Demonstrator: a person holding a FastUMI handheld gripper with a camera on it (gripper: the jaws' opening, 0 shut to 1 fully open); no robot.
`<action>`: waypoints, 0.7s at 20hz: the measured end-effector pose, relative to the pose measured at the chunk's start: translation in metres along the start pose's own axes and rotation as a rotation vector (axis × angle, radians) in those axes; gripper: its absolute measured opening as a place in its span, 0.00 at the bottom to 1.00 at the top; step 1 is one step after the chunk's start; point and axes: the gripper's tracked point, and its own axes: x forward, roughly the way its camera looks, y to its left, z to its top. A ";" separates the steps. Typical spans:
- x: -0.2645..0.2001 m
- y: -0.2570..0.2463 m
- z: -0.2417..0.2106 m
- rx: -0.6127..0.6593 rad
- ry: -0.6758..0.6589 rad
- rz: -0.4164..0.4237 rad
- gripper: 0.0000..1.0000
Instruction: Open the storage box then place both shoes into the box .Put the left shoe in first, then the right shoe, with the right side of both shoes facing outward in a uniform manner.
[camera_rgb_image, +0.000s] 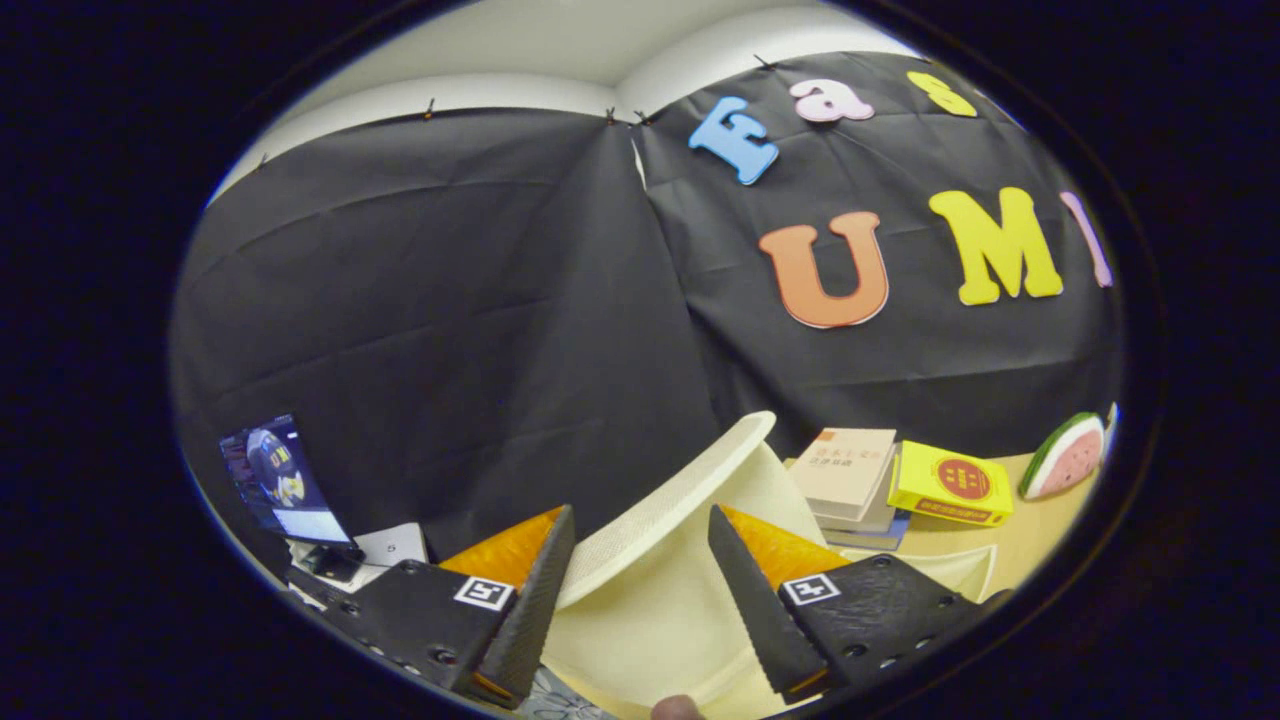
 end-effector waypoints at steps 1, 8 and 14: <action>0.003 0.005 -0.002 -0.014 0.001 0.007 0.85; 0.017 0.017 -0.023 -0.057 0.032 0.016 0.93; -0.010 -0.029 -0.019 -0.114 -0.044 -0.123 0.96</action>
